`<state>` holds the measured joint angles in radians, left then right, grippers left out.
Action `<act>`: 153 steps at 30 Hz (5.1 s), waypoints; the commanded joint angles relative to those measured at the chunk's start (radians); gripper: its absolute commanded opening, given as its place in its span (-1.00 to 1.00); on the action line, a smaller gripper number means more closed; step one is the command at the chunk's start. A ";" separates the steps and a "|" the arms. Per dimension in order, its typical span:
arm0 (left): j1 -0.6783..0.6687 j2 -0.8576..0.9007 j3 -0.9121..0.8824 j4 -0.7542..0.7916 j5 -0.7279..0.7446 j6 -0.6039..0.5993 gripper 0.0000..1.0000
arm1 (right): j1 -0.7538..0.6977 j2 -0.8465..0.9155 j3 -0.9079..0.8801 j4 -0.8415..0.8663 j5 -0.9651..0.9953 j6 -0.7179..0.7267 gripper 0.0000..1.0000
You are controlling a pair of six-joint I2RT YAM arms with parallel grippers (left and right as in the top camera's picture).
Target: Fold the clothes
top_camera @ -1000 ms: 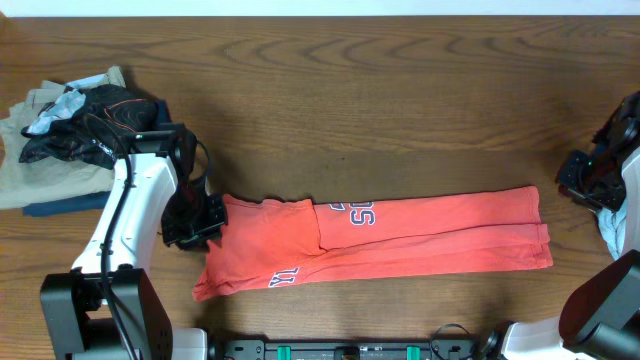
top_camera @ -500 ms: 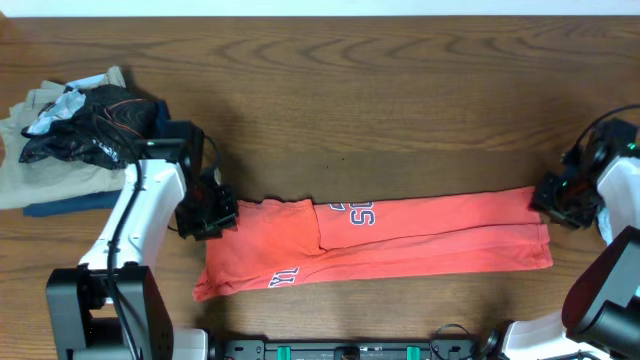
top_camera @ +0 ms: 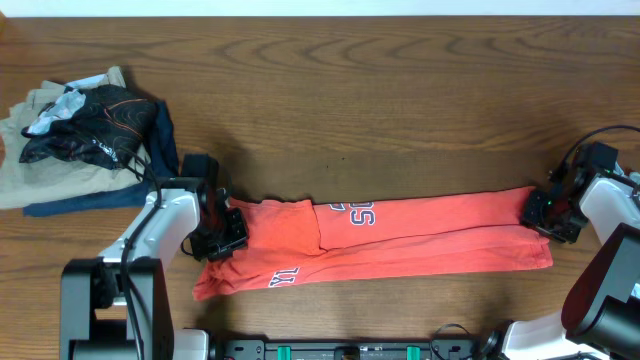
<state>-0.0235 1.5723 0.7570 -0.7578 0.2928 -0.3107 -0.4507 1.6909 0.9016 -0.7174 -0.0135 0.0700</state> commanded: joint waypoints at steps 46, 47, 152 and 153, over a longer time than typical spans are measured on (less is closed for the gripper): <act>-0.246 0.179 0.492 0.180 -0.101 0.153 0.06 | 0.031 0.011 -0.046 0.283 -0.227 0.097 0.16; -0.267 0.187 0.492 0.186 -0.124 0.153 0.07 | 0.031 0.011 -0.046 0.283 -0.227 0.097 0.16; -0.621 0.133 0.429 -0.192 0.118 -0.192 -0.87 | 0.031 0.011 -0.046 0.290 -0.222 0.097 0.04; -0.621 0.133 0.429 -0.192 0.118 -0.192 -0.87 | 0.031 0.011 -0.046 0.290 -0.222 0.097 0.04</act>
<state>-0.6399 1.6966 1.1946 -0.9424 0.3939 -0.5194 -0.4213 1.6951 0.8608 -0.4286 -0.2321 0.1677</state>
